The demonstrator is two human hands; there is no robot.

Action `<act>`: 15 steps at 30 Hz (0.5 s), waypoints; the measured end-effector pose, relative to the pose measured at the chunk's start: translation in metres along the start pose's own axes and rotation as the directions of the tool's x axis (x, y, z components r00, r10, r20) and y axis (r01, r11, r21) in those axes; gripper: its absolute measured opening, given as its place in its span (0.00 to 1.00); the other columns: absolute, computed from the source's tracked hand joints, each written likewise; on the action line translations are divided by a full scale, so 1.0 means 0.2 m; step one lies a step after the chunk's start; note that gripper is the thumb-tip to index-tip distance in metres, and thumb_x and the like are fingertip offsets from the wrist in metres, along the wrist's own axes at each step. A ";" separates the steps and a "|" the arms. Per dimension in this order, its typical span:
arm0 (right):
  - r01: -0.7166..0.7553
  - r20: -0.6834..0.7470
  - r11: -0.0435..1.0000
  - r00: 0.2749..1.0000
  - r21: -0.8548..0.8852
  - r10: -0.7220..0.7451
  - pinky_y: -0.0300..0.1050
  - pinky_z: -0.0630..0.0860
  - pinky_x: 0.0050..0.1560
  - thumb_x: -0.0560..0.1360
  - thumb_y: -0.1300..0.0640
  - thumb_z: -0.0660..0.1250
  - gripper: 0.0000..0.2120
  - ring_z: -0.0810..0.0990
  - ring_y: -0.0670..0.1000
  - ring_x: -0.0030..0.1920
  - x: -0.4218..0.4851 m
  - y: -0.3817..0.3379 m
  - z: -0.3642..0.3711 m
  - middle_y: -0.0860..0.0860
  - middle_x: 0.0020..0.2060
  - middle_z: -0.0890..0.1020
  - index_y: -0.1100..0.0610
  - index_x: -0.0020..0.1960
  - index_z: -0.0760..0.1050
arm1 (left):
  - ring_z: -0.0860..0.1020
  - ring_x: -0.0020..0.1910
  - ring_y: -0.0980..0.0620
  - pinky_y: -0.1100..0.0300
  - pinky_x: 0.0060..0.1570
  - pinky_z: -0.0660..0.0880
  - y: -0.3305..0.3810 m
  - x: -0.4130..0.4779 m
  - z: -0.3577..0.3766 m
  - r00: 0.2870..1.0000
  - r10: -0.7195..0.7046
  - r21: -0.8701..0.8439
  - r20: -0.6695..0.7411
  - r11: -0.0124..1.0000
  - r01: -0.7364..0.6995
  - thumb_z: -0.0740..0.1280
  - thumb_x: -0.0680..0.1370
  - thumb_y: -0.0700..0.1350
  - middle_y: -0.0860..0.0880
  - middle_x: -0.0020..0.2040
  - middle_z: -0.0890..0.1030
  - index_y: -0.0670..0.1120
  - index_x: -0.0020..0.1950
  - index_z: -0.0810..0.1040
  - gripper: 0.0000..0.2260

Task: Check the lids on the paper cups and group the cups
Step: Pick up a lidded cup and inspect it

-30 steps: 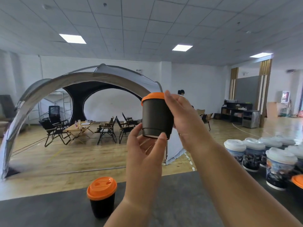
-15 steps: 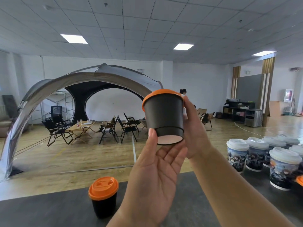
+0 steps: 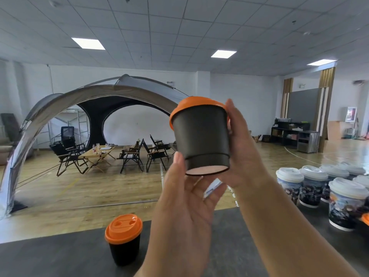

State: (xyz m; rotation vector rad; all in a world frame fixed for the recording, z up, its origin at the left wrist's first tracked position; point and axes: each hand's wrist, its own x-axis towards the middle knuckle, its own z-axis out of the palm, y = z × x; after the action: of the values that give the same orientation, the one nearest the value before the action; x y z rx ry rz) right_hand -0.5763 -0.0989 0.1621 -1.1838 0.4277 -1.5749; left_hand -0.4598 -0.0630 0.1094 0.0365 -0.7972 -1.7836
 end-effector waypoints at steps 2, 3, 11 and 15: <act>-0.096 0.072 0.989 0.993 0.108 0.089 0.50 0.81 0.49 0.68 0.34 0.64 0.33 0.83 0.57 0.48 0.00 0.02 -0.03 0.59 0.49 0.83 0.63 0.55 0.81 | 0.83 0.49 0.42 0.47 0.49 0.80 0.00 -0.01 0.02 0.996 -0.086 -0.085 0.032 0.992 0.088 0.67 0.67 0.54 0.38 0.52 0.84 0.45 0.53 0.80 0.19; -0.121 0.101 0.982 0.989 0.144 0.107 0.51 0.79 0.54 0.68 0.34 0.66 0.33 0.81 0.58 0.51 0.00 0.04 -0.04 0.59 0.52 0.82 0.63 0.56 0.80 | 0.83 0.50 0.41 0.46 0.50 0.80 0.00 -0.02 0.02 0.995 -0.098 -0.101 0.034 0.990 0.101 0.67 0.68 0.53 0.37 0.53 0.83 0.44 0.55 0.79 0.20; 0.011 0.056 0.999 0.998 0.050 -0.014 0.54 0.79 0.56 0.75 0.36 0.59 0.29 0.81 0.58 0.55 0.02 0.05 -0.04 0.59 0.55 0.82 0.59 0.61 0.76 | 0.83 0.45 0.45 0.51 0.47 0.81 0.00 -0.01 -0.01 0.996 0.088 -0.039 -0.009 0.995 -0.088 0.71 0.71 0.48 0.38 0.51 0.84 0.44 0.56 0.78 0.15; 0.148 -0.030 0.944 0.986 -0.296 -0.164 0.64 0.71 0.66 0.74 0.34 0.60 0.34 0.77 0.59 0.64 0.01 -0.02 0.00 0.59 0.62 0.79 0.58 0.69 0.71 | 0.82 0.44 0.56 0.60 0.42 0.79 0.02 0.01 -0.05 0.953 0.302 0.228 -0.011 0.929 -0.292 0.72 0.66 0.48 0.52 0.46 0.84 0.53 0.58 0.76 0.20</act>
State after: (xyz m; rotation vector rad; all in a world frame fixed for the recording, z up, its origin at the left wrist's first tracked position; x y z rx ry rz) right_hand -0.5783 -0.0985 0.1664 -1.4316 0.6337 -1.7251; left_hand -0.4539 -0.0697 0.1040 0.1001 -0.9165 -1.3966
